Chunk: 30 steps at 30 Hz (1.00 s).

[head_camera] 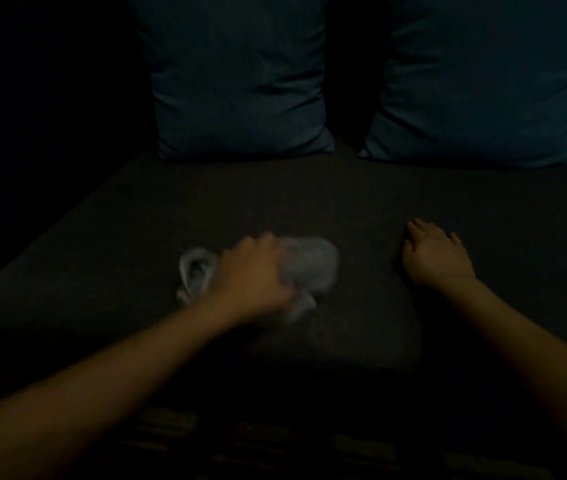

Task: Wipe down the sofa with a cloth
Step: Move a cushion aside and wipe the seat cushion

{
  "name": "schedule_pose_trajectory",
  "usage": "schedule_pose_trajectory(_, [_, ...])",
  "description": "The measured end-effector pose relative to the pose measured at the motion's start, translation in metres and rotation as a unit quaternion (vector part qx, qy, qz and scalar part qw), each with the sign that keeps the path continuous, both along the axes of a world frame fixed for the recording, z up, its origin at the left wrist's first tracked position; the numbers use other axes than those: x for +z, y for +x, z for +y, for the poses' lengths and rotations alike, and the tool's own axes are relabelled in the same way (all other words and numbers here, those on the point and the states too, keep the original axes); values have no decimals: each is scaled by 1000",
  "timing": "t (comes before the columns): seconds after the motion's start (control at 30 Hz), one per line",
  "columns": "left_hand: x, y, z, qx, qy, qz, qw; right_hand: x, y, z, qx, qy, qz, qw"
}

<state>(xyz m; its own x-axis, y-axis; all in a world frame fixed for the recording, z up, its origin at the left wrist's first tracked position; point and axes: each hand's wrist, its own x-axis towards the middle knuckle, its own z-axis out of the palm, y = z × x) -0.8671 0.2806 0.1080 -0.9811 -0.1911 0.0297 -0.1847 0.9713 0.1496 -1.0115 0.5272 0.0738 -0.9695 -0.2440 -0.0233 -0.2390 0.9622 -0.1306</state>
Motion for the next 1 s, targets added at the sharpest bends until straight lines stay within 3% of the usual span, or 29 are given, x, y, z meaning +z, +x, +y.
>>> schedule_pose_trajectory(0.1, [17, 81, 37, -196, 19, -71, 978, 12, -2, -15, -15, -11, -17, 1000])
schedule_pose_trajectory(0.17, [35, 79, 19, -201, 49, -66, 976, 22, -1, -38, 7, -56, 1, 998])
schedule_pose_trajectory(0.23, [50, 39, -30, -106, 28, 13, 994, 25, 4, -70, 60, -110, 32, 992])
schedule_pose_trajectory(0.27, [56, 17, -61, -58, -26, 42, 997, 22, 9, -85, 87, -128, 40, 987])
schedule_pose_trajectory(0.33, [56, -13, -125, 77, -87, 18, 993, 13, 17, -106, 109, -131, 23, 985])
schedule_pose_trajectory(0.4, [33, -12, -145, 178, -35, -17, 983, 1, 21, -113, 99, -78, -1, 992])
schedule_pose_trajectory(0.43, [19, 1, -135, 174, -39, -11, 984, -2, 20, -113, 94, -53, -7, 994])
schedule_pose_trajectory(0.47, [6, 20, -118, 128, -58, 6, 990, -3, 19, -113, 91, -40, -11, 995])
schedule_pose_trajectory(0.53, [-1, 70, -72, -37, -8, 25, 999, -3, 17, -113, 82, -27, -12, 996])
schedule_pose_trajectory(0.6, [14, 113, -40, -187, 30, -48, 981, 0, 17, -119, 65, -10, -16, 998])
schedule_pose_trajectory(0.67, [27, 118, -45, -216, -3, -75, 974, 13, 18, -137, 42, -1, -35, 998])
schedule_pose_trajectory(0.73, [44, 86, -83, -130, -40, -9, 991, 28, 23, -169, 52, -7, -37, 998])
schedule_pose_trajectory(0.8, [60, 50, -151, -14, -80, 40, 996, 33, 29, -206, 123, -46, 18, 991])
schedule_pose_trajectory(0.87, [54, 38, -227, 138, -84, 14, 987, 29, 40, -238, 170, -81, 47, 981])
schedule_pose_trajectory(0.93, [31, 49, -256, 262, -36, -11, 964, 15, 49, -258, 180, -76, 16, 981])
schedule_pose_trajectory(1.0, [11, 76, -231, 244, -49, 17, 968, -3, 52, -266, 187, -34, 7, 982])
